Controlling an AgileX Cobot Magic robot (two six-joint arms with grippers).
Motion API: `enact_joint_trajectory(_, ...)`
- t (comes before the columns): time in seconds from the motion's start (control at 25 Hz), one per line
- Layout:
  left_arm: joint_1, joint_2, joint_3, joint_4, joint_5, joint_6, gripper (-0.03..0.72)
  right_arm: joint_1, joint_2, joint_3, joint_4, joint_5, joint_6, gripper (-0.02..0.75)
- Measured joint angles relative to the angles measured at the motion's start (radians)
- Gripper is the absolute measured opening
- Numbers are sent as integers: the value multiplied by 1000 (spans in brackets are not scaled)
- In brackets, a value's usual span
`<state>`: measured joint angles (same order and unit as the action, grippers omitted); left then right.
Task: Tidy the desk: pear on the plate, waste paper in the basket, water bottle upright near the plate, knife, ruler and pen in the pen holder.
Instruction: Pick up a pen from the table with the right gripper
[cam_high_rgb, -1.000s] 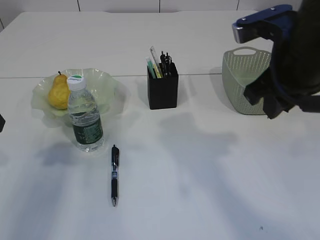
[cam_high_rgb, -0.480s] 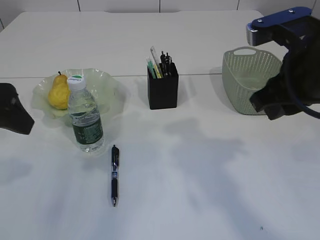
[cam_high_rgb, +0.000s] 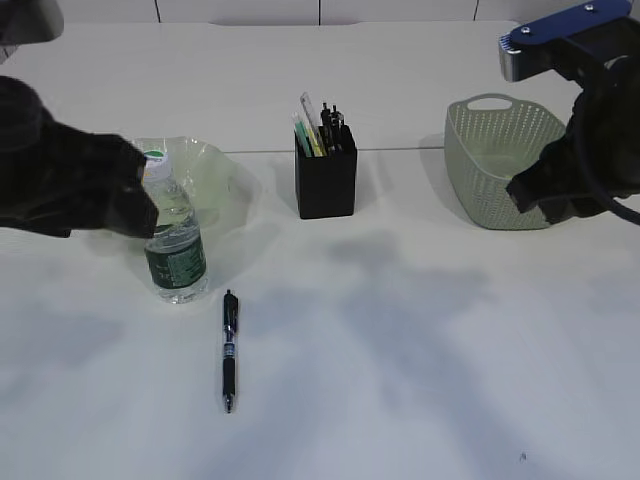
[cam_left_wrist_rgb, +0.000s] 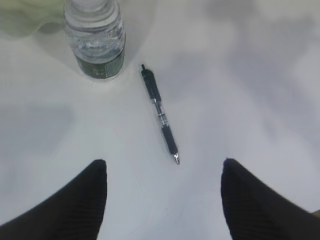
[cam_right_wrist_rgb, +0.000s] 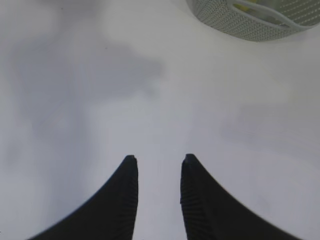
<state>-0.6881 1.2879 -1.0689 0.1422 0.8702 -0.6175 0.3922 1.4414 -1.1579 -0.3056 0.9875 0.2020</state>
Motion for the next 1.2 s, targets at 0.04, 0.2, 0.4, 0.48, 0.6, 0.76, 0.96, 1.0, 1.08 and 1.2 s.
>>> enact_joint_trajectory(0.04,-11,19,-18,9,-2,-21,506,0,0,0,-4,0,9,221)
enact_joint_trajectory(0.2,-49,124,-99,21,6,-67,506,0,0,-1,-5,0,23,221)
enact_joint_trajectory(0.4,-110,273,-170,27,23,-138,506,0,0,-1,-6,3,26,222)
enact_joint_trajectory(0.48,-132,329,-185,29,14,-185,506,0,0,-1,-6,7,26,222)
enact_joint_trajectory(0.6,-147,404,-198,43,-1,-266,506,0,0,-1,-6,18,26,223)
enact_joint_trajectory(0.76,-147,488,-201,74,-23,-318,506,0,0,-1,-6,26,26,223)
enact_joint_trajectory(0.96,-140,551,-201,92,-33,-368,506,0,0,-1,-6,29,27,225)
enact_joint_trajectory(1.0,-135,561,-201,96,-36,-375,506,0,0,-1,-6,29,27,226)
enact_joint_trajectory(1.08,-121,583,-201,97,-45,-378,506,0,0,-1,-6,29,27,227)
enact_joint_trajectory(1.2,-93,609,-201,99,-58,-388,506,0,0,-1,-6,29,27,228)
